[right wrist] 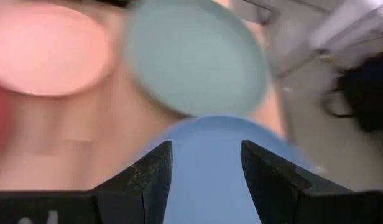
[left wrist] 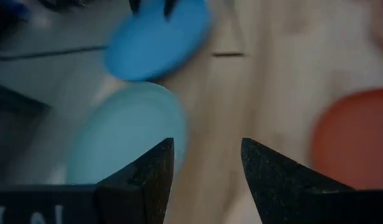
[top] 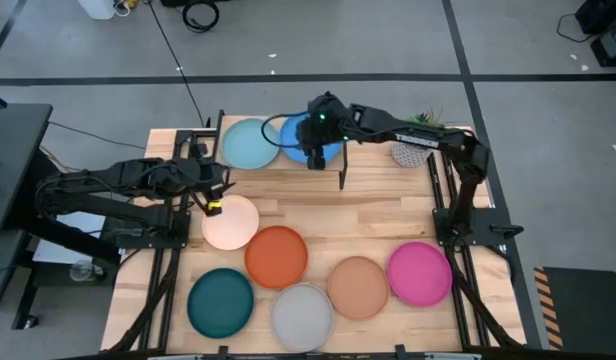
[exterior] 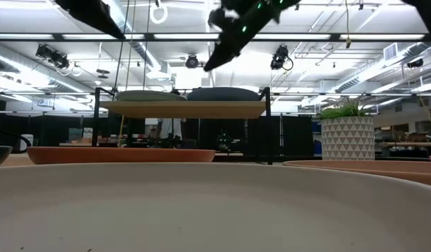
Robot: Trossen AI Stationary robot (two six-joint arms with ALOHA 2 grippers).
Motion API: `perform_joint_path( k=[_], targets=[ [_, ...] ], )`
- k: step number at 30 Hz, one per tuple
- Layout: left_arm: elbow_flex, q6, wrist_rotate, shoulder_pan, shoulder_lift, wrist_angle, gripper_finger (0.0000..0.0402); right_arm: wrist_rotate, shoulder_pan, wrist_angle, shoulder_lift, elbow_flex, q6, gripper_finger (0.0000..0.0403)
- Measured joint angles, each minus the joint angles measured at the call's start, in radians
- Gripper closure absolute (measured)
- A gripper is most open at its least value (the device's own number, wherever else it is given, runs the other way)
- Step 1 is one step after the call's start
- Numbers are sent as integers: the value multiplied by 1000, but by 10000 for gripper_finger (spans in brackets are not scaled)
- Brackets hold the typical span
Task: Place and stack plates onto a shelf
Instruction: Stack the pink plate on top of the blue plate on the shelf
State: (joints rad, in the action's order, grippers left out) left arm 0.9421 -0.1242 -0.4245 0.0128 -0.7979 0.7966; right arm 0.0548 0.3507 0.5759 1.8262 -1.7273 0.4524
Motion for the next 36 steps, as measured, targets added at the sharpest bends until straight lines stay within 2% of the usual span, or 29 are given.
perform_joint_path(
  k=[4,6,11,14,20,26,32,36],
  targets=[
    [0,12,305,-19,0,27,208,56,-87,144,-34,-1,-66,206],
    [0,31,376,-49,0,27,208,43,-137,185,-39,-1,-100,206],
    [0,122,358,-157,-47,41,208,-56,-255,276,-41,2,-195,206],
    [0,164,351,-232,-105,41,208,-74,-312,277,-42,28,-238,206],
    [-1,177,235,-352,-228,44,208,-96,-406,155,-40,153,-291,206],
    [-1,220,179,-403,-299,45,208,-192,-478,158,-40,215,-395,206],
    [-1,196,53,-441,-363,-16,208,-269,-537,159,-40,254,-428,206],
    [-3,186,41,-472,-394,-45,208,-277,-549,159,-40,255,-461,206]
  ],
)
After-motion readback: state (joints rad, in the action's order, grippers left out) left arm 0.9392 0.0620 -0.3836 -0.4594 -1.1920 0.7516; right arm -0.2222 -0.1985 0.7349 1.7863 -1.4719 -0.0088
